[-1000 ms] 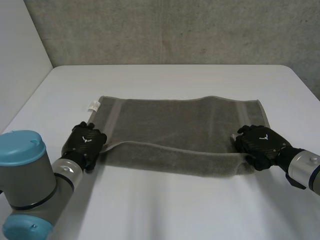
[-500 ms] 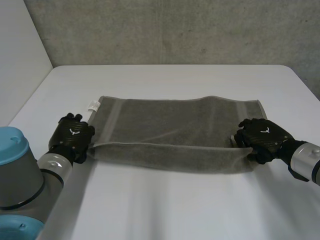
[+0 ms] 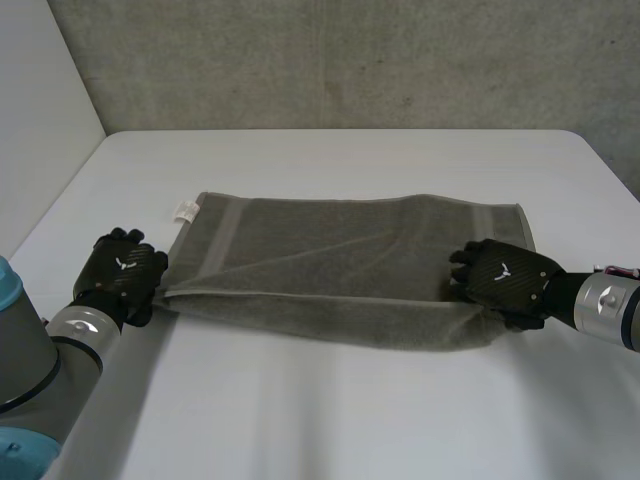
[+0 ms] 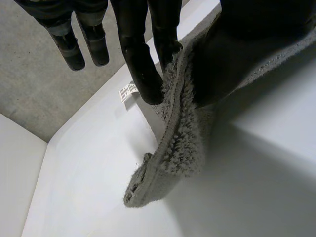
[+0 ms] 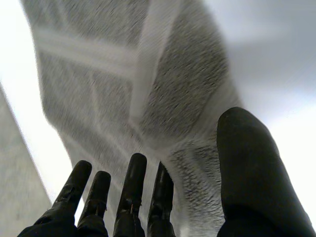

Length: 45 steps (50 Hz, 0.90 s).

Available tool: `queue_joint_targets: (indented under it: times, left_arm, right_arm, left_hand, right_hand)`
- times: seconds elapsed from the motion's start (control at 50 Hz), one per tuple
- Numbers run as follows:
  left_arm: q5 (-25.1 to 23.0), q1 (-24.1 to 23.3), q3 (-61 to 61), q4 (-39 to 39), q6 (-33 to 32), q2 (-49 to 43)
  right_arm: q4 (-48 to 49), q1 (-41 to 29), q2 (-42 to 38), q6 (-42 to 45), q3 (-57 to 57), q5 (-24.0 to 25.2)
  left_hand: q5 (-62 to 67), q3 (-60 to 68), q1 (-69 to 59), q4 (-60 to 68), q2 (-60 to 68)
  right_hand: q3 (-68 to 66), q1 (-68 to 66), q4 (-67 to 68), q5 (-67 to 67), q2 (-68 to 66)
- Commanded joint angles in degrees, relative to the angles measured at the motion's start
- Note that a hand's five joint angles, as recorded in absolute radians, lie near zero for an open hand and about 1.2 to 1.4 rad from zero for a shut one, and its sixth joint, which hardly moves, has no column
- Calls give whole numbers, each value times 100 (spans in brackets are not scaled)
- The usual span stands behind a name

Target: Fold the towel.

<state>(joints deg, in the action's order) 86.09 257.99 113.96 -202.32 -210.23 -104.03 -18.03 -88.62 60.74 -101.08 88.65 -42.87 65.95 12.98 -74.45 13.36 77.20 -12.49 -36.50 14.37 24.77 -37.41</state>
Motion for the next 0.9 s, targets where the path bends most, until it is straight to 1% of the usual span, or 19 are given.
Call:
queue_joint_targets:
  times: [0.02, 0.14, 0.26, 0.36, 0.42, 0.46, 0.48, 0.5, 0.52, 0.56, 0.58, 0.6, 0.62, 0.64, 0.68, 0.76, 0.86, 0.88, 0.9]
  left_arm:
    - [5, 6, 3, 0, 0, -3]
    - [5, 6, 21, 0, 0, -3]
    - [5, 6, 21, 0, 0, -21]
    - [5, 6, 21, 0, 0, -38]
    - [5, 15, 12, 0, 0, -38]
    - [5, 93, 3, 8, 0, -38]
    - [5, 94, 3, 8, 0, -38]
    - [5, 129, -5, 8, 8, -38]
    - [5, 129, -6, 8, 8, -38]
    - [5, 173, -6, 17, 8, -21]
    - [5, 173, -6, 17, 8, -21]
    - [5, 190, 3, 17, 0, -29]
    - [5, 190, 21, 17, 8, -21]
    - [5, 190, 21, 17, 8, -21]
    - [-4, 182, 30, 17, 8, -21]
    - [-118, 147, 47, 26, 17, 15]
    - [-241, 138, 56, 26, 26, 32]
    - [-242, 138, 47, 26, 26, 32]
    - [-242, 138, 47, 26, 26, 32]
  right_arm:
    - [37, -111, -211, 343, -234, 543]
    - [37, -261, -414, 343, -428, 482]
    - [37, -366, -739, 413, -647, 227]
    - [28, -384, -923, 563, -814, 51]
    - [-34, -375, -976, 624, -920, 42]
    - [-69, -323, -932, 624, -937, 51]
    - [-69, -322, -932, 624, -937, 51]
    - [-121, -305, -889, 607, -937, 51]
    - [-122, -305, -888, 607, -937, 51]
    - [-410, -261, -740, 581, -929, 60]
    - [-412, -261, -739, 580, -929, 60]
    - [-699, -226, -600, 563, -911, 94]
    - [-1058, -130, -459, 537, -859, 130]
    - [-1062, -129, -458, 537, -858, 130]
    - [-1823, 55, -248, 528, -649, 209]
    - [-2230, 134, -63, 528, -219, 288]
    - [-1967, 337, 114, 537, 363, 359]
    - [-1802, 372, 114, 537, 485, 367]
    - [-1800, 372, 114, 537, 486, 367]
  left_hand:
    - [405, -298, -555, -336, 280]
    - [405, -298, -555, -336, 280]
    - [405, -298, -555, -336, 280]
    - [405, -298, -555, -336, 280]
    - [405, -298, -555, -336, 280]
    - [405, -298, -555, -336, 280]
    - [405, -298, -555, -336, 280]
    - [405, -298, -555, -336, 280]
    - [405, -298, -555, -336, 280]
    - [405, -298, -555, -336, 280]
    - [405, -298, -555, -336, 280]
    - [405, -298, -555, -336, 280]
    - [405, -298, -555, -336, 280]
    - [405, -298, -555, -336, 280]
    - [405, -298, -555, -336, 280]
    - [405, -298, -555, -336, 280]
    - [405, -298, -555, -336, 280]
    - [405, -298, -555, -336, 280]
    - [405, -298, -555, -336, 280]
  right_hand:
    - [249, 337, -437, -165, 428]
    - [249, 387, -437, -215, 479]
    - [249, 320, -437, -148, 411]
    - [249, -134, -437, 306, -43]
    - [249, -790, -437, 962, -699]
    - [249, -1677, -437, 1849, -1586]
    - [249, -1682, -437, 1854, -1590]
    - [249, -2214, -437, 2387, -2123]
    - [249, -2220, -437, 2392, -2129]
    - [249, -3626, -437, 3798, -3534]
    - [249, -3633, -437, 3805, -3542]
    - [249, -4232, -437, 4405, -4141]
    - [249, -4349, -437, 4521, -4258]
    - [249, -4350, -437, 4522, -4259]
    - [249, -4350, -437, 4523, -4259]
    - [249, -4350, -437, 4523, -4259]
    - [249, -4350, -437, 4523, -4259]
    - [249, -3856, -437, 4029, -3765]
    - [249, -3852, -437, 4024, -3760]
